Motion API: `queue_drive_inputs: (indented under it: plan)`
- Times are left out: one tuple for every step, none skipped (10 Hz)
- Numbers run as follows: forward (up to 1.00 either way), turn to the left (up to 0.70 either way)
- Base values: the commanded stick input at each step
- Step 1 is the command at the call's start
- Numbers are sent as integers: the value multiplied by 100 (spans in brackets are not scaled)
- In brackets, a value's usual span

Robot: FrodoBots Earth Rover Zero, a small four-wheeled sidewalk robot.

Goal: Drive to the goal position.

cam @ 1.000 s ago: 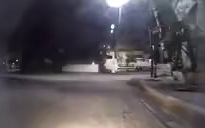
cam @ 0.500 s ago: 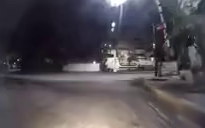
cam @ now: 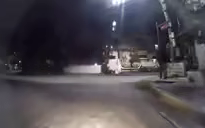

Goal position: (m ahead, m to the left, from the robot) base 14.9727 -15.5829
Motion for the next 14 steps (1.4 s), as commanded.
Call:
queue_drive_inputs:
  plan:
    - [70,0]
    - [70,0]
    - [70,0]
    - [70,0]
    - [70,0]
    - [70,0]
    - [70,0]
    - [70,0]
    - [70,0]
    - [70,0]
    - [70,0]
    - [70,0]
    - [70,-4]
    - [70,-35]
